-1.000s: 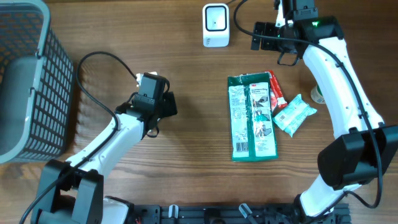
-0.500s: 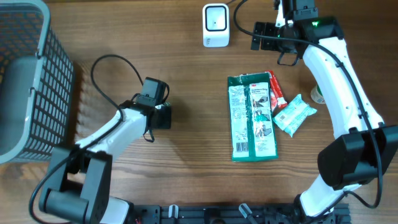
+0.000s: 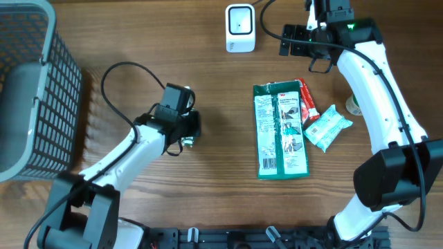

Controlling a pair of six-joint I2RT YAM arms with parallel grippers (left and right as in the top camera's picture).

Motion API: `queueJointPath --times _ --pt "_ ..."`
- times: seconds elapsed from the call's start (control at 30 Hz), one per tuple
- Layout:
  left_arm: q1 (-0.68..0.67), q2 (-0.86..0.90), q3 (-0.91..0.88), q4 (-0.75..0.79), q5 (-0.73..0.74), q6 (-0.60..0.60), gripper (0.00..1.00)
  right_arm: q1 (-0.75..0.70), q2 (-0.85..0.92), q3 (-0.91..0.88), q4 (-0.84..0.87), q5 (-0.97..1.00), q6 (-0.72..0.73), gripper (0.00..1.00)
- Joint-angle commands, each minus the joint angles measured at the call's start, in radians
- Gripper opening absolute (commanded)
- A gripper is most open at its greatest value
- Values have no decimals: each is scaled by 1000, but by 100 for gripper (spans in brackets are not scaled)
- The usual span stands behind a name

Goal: Scan the item barcode
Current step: 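Grasp the green-white medicine box with the left gripper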

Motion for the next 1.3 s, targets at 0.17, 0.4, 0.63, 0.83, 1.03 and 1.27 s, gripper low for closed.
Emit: queueJointPath --times 0.17,0.4,0.63,0.83,1.03,1.27 --pt "-14 -11 11 17 -150 3 38 0 -5 11 5 17 2 100" --pt "-21 0 11 16 -108 16 38 0 -5 11 5 17 2 99" --pt "-7 13 8 -18 -193 17 37 0 -5 11 5 17 2 100" --pt "-13 80 8 -3 -21 17 38 0 -5 11 5 17 2 100" --pt "-39 57 18 2 19 12 38 0 -5 11 5 17 2 100" --pt "-103 26 35 10 15 -40 35 0 -5 11 5 17 2 100"
